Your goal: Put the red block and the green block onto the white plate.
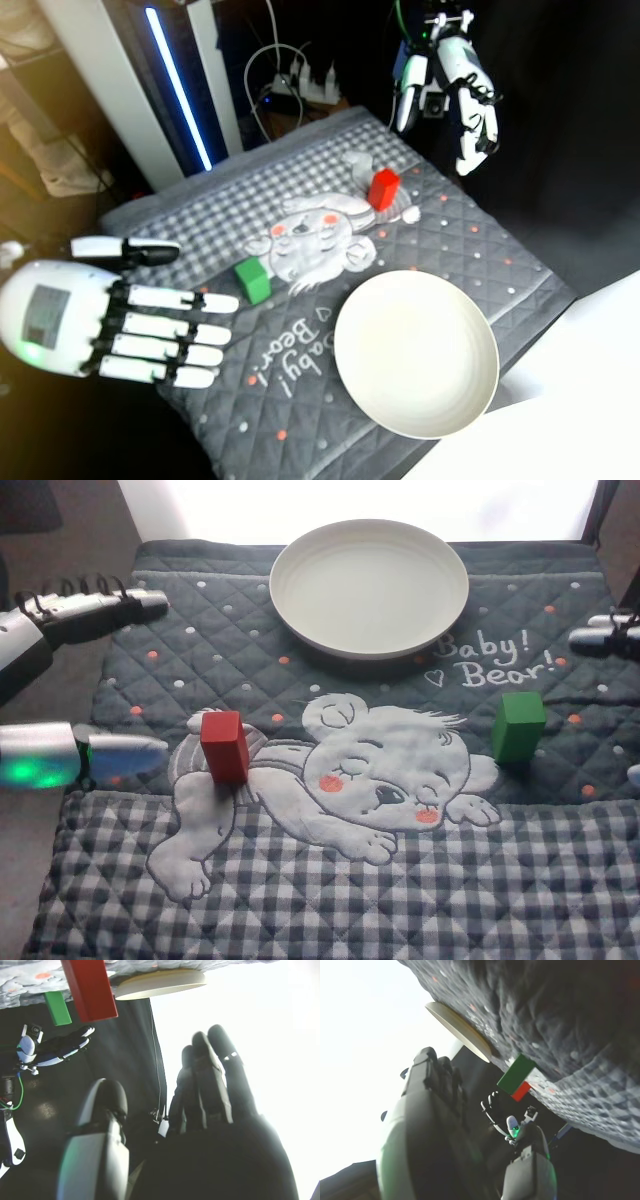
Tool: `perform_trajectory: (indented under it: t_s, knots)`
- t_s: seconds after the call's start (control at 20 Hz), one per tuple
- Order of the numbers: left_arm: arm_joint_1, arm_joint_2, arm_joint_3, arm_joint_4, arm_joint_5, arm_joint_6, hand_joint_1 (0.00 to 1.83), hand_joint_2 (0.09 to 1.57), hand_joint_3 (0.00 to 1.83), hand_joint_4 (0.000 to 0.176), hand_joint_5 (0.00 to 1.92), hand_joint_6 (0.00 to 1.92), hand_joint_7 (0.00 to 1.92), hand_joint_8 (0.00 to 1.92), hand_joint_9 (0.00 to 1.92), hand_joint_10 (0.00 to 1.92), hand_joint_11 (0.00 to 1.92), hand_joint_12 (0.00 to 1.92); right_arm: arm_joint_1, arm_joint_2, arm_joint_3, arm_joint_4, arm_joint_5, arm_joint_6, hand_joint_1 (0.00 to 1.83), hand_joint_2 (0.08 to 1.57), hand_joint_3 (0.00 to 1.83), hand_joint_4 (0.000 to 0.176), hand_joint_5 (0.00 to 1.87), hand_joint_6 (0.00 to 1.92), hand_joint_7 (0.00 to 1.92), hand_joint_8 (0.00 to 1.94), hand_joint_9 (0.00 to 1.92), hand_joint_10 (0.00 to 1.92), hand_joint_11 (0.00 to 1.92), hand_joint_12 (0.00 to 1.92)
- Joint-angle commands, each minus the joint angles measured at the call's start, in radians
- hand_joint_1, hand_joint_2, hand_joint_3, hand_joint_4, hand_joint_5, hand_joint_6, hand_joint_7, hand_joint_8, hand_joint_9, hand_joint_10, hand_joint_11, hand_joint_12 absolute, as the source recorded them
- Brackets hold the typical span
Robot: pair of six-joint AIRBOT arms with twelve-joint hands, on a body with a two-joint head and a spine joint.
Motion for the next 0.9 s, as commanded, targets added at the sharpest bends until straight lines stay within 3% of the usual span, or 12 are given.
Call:
perform_trajectory:
  t_s: [0.0, 0.2, 0.25, 0.3, 0.35, 0.4, 0.45, 0.5, 0.55, 0.7, 0.8, 0.85]
  knots:
    - [-0.012, -0.001, 0.007, -0.011, -0.118, -0.003, 0.80, 0.98, 0.01, 0.000, 0.36, 0.00, 0.23, 0.00, 0.17, 0.03, 0.00, 0.69, 0.008, 0.007, 0.003, 0.036, 0.113, 0.005, 0.90, 0.99, 0.00, 0.106, 0.33, 0.00, 0.26, 0.00, 0.30, 0.00, 0.01, 0.92]
    - [-0.022, -0.007, 0.012, -0.004, -0.108, -0.003, 0.76, 0.97, 0.00, 0.000, 0.36, 0.00, 0.24, 0.00, 0.18, 0.02, 0.00, 0.70, 0.008, -0.004, 0.008, 0.036, 0.114, 0.005, 0.96, 0.98, 0.00, 0.101, 0.30, 0.00, 0.28, 0.00, 0.29, 0.00, 0.00, 0.89]
    - [-0.032, -0.013, 0.016, 0.004, -0.100, -0.003, 0.78, 0.96, 0.00, 0.000, 0.36, 0.00, 0.24, 0.00, 0.18, 0.02, 0.00, 0.70, 0.008, -0.008, 0.012, 0.033, 0.114, 0.005, 0.92, 0.99, 0.00, 0.067, 0.26, 0.00, 0.23, 0.00, 0.24, 0.00, 0.00, 0.81]
    - [-0.050, -0.026, 0.025, 0.022, -0.085, -0.004, 0.79, 0.95, 0.00, 0.000, 0.37, 0.00, 0.24, 0.00, 0.20, 0.02, 0.00, 0.74, 0.008, -0.014, 0.018, 0.030, 0.115, 0.005, 0.92, 0.98, 0.00, 0.070, 0.23, 0.00, 0.20, 0.00, 0.20, 0.00, 0.00, 0.75]
    - [-0.067, -0.040, 0.035, 0.038, -0.069, -0.008, 0.80, 0.93, 0.00, 0.000, 0.38, 0.00, 0.25, 0.00, 0.20, 0.01, 0.00, 0.70, 0.008, -0.017, 0.021, 0.030, 0.124, 0.005, 0.95, 0.97, 0.00, 0.036, 0.23, 0.00, 0.20, 0.00, 0.14, 0.01, 0.00, 0.47]
    - [-0.083, -0.052, 0.046, 0.057, -0.052, -0.015, 0.82, 0.92, 0.00, 0.002, 0.38, 0.00, 0.24, 0.00, 0.19, 0.00, 0.00, 0.67, 0.009, -0.018, 0.022, 0.029, 0.133, 0.005, 0.93, 0.97, 0.00, 0.066, 0.20, 0.00, 0.16, 0.00, 0.08, 0.01, 0.00, 0.28]
    - [-0.096, -0.063, 0.055, 0.075, -0.034, -0.021, 0.85, 0.92, 0.00, 0.019, 0.38, 0.00, 0.22, 0.00, 0.16, 0.01, 0.00, 0.54, 0.010, -0.019, 0.024, 0.026, 0.139, 0.005, 0.91, 0.97, 0.00, 0.113, 0.16, 0.00, 0.13, 0.00, 0.07, 0.01, 0.02, 0.26]
    - [-0.109, -0.071, 0.061, 0.089, -0.019, -0.023, 0.85, 0.92, 0.00, 0.044, 0.37, 0.00, 0.21, 0.00, 0.13, 0.01, 0.00, 0.41, 0.014, -0.021, 0.026, 0.022, 0.142, 0.005, 0.90, 0.96, 0.00, 0.131, 0.15, 0.00, 0.13, 0.00, 0.10, 0.00, 0.03, 0.41]
    - [-0.117, -0.076, 0.063, 0.099, -0.010, -0.023, 0.87, 0.92, 0.00, 0.053, 0.36, 0.00, 0.21, 0.01, 0.13, 0.01, 0.00, 0.39, 0.051, -0.024, 0.030, 0.002, 0.140, 0.005, 0.91, 0.95, 0.00, 0.146, 0.13, 0.00, 0.13, 0.00, 0.14, 0.00, 0.01, 0.58]
    - [-0.118, -0.068, 0.058, 0.115, -0.012, -0.048, 0.89, 0.90, 0.00, 0.044, 0.36, 0.00, 0.22, 0.00, 0.14, 0.01, 0.00, 0.41, 0.200, -0.065, 0.055, -0.122, 0.058, 0.005, 0.90, 0.94, 0.00, 0.174, 0.11, 0.00, 0.11, 0.00, 0.12, 0.00, 0.00, 0.59]
    - [-0.140, -0.084, 0.072, 0.142, 0.033, -0.049, 0.85, 0.88, 0.00, 0.043, 0.34, 0.00, 0.21, 0.00, 0.14, 0.00, 0.00, 0.47, 0.227, -0.081, 0.067, -0.147, 0.043, 0.005, 0.91, 0.91, 0.00, 0.176, 0.08, 0.00, 0.02, 0.00, 0.00, 0.00, 0.00, 0.21]
    - [-0.146, -0.091, 0.076, 0.148, 0.044, -0.049, 0.86, 0.86, 0.00, 0.016, 0.34, 0.00, 0.21, 0.00, 0.17, 0.00, 0.00, 0.61, 0.229, -0.085, 0.070, -0.149, 0.041, 0.006, 0.94, 0.89, 0.00, 0.176, 0.09, 0.00, 0.02, 0.00, 0.00, 0.00, 0.00, 0.20]
